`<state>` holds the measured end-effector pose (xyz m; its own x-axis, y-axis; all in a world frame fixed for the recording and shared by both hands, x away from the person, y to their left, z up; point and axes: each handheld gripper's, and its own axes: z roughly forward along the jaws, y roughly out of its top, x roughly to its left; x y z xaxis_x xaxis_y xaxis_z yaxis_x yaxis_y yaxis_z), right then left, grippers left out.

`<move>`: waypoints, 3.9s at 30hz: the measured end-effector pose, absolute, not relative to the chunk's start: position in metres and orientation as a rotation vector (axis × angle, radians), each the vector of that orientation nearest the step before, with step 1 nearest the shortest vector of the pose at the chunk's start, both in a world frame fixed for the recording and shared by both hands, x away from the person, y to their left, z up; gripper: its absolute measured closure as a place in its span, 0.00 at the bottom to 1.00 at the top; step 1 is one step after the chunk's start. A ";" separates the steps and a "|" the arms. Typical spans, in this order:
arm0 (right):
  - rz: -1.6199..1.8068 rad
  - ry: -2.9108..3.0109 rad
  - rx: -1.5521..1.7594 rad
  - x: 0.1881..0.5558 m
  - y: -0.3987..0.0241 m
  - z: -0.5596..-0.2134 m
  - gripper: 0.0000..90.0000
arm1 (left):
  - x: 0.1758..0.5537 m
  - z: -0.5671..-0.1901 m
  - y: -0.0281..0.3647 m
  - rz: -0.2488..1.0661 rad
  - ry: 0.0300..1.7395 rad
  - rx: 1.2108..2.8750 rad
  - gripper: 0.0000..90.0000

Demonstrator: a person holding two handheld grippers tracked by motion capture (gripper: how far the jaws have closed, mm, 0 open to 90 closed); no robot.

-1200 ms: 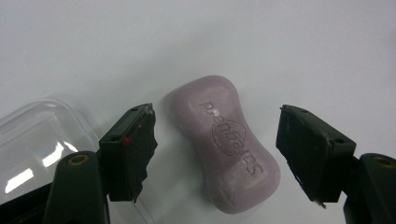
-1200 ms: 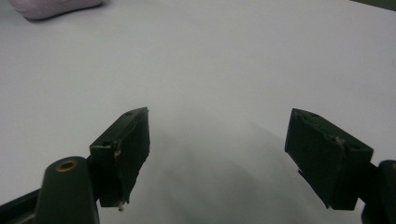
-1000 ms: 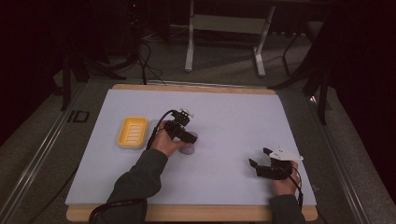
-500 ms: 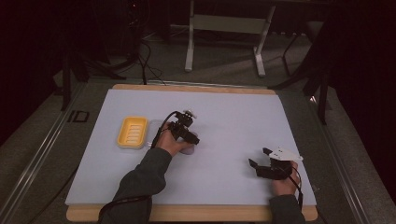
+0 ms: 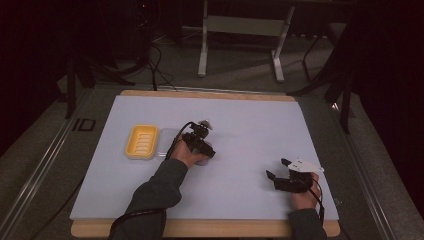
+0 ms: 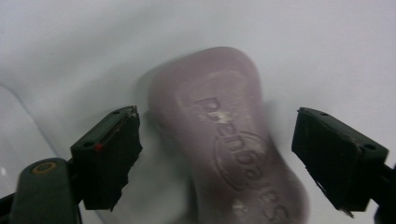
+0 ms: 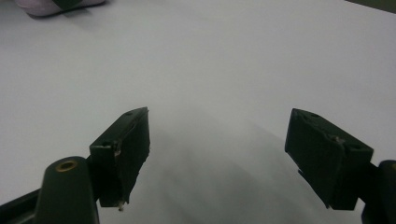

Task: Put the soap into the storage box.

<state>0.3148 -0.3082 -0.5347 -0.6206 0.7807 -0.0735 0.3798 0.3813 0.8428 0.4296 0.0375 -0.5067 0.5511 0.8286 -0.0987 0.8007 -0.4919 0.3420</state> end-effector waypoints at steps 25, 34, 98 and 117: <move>1.146 2.188 0.992 0.315 -0.307 -0.535 0.24 | 0.441 -0.498 0.035 0.056 1.304 2.640 0.54; 1.149 2.187 0.991 0.315 -0.308 -0.535 0.24 | 0.446 -0.498 0.024 0.051 1.303 2.745 0.54; 1.141 2.190 0.985 0.314 -0.307 -0.535 0.23 | 0.453 -0.469 0.040 0.050 1.284 2.779 0.56; 1.139 2.190 0.982 0.314 -0.307 -0.535 0.23 | 0.455 -0.459 0.059 0.064 1.330 2.755 0.56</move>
